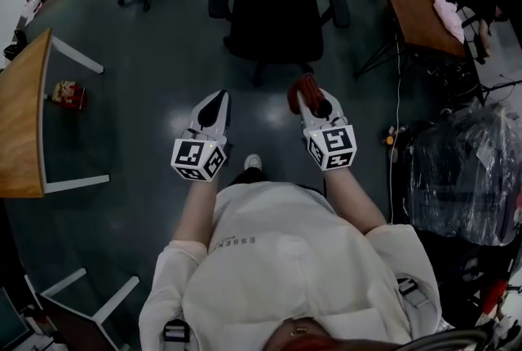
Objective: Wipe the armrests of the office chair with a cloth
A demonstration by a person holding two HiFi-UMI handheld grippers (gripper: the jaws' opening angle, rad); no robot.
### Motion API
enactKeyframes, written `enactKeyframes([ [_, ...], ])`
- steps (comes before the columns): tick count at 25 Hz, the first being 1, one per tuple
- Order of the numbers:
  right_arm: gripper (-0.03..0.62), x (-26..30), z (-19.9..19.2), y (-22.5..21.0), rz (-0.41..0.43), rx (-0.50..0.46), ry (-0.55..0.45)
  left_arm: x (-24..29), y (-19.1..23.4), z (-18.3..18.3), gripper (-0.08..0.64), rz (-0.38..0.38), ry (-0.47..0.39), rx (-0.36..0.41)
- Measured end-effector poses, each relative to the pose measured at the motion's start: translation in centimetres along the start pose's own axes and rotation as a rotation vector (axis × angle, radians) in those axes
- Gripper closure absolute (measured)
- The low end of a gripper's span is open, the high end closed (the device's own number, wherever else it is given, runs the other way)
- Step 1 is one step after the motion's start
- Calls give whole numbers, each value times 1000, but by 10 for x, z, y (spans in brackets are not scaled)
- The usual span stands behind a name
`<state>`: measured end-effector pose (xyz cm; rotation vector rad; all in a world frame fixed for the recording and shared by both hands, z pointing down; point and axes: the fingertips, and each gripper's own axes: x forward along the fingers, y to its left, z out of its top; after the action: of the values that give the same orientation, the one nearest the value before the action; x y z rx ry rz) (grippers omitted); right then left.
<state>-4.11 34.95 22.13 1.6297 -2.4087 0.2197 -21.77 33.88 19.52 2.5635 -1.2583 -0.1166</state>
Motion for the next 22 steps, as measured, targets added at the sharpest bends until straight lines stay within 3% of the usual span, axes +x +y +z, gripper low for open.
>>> enactKeyframes([
  [5,538,63,18,-6,1,-5,7,35,39,13,544,-21,14,2],
  [15,538,184,10,-30,73,-1,76,89,137,-5,543,109,69,-48],
  [22,538,295,15,-64,141,22,123,166,209,-2,543,182,116,-64],
])
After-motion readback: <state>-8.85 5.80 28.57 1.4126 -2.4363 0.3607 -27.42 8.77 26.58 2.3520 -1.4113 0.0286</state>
